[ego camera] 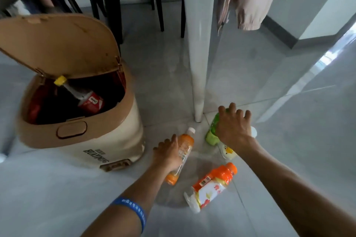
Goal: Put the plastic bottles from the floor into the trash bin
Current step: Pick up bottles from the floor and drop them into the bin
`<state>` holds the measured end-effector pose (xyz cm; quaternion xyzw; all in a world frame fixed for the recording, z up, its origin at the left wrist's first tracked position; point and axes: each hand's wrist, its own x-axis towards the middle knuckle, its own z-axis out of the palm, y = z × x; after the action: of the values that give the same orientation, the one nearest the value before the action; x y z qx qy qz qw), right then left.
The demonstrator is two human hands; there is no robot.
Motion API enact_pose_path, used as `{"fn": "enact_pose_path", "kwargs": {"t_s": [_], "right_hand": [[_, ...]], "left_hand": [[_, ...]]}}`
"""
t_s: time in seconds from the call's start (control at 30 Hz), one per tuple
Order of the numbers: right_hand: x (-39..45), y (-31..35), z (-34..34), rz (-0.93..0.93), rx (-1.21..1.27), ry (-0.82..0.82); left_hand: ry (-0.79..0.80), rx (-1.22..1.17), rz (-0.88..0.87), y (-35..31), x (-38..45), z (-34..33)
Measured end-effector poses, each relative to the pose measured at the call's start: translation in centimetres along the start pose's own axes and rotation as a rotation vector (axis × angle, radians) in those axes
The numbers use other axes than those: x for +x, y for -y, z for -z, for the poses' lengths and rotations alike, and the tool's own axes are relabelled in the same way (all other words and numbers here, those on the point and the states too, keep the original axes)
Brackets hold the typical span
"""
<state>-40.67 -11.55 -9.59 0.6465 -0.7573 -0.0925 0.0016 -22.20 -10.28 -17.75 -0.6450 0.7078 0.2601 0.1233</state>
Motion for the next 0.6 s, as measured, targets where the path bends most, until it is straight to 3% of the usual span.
{"fn": "enact_pose_path", "kwargs": {"t_s": [0.23,0.47,0.6], "right_hand": [[0.8,-0.9,-0.5,0.174,0.455,-0.045],[-1.3,0.2,-0.4,0.231,0.489,-0.031],[-2.7,0.5,0.2,0.238,0.529,-0.075]], "left_hand": [[0.079,-0.16,0.039,0.4,0.6,-1.0],[0.14,-0.29,0.041,0.5,-0.6,-3.0],[0.091,-0.502,0.102,0.4,-1.6,-1.9]]}}
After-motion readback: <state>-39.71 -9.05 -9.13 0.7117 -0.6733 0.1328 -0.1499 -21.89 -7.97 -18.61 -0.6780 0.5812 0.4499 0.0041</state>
